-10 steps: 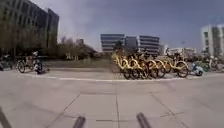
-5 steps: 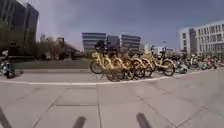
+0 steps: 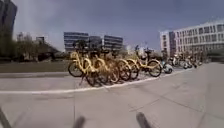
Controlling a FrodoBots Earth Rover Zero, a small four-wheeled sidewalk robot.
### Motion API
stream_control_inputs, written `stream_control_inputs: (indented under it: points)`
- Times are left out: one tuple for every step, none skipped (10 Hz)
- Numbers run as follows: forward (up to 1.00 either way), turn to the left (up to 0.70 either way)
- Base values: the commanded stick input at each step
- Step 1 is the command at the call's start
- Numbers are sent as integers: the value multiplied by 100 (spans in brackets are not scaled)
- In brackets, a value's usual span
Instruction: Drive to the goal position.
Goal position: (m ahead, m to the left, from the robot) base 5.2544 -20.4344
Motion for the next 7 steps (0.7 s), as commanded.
stream_control_inputs:
  points:
    - [100,-40]
    - [100,-40]
    - [100,-40]
    - [100,-40]
    - [100,-40]
    - [100,-40]
    - [100,-40]
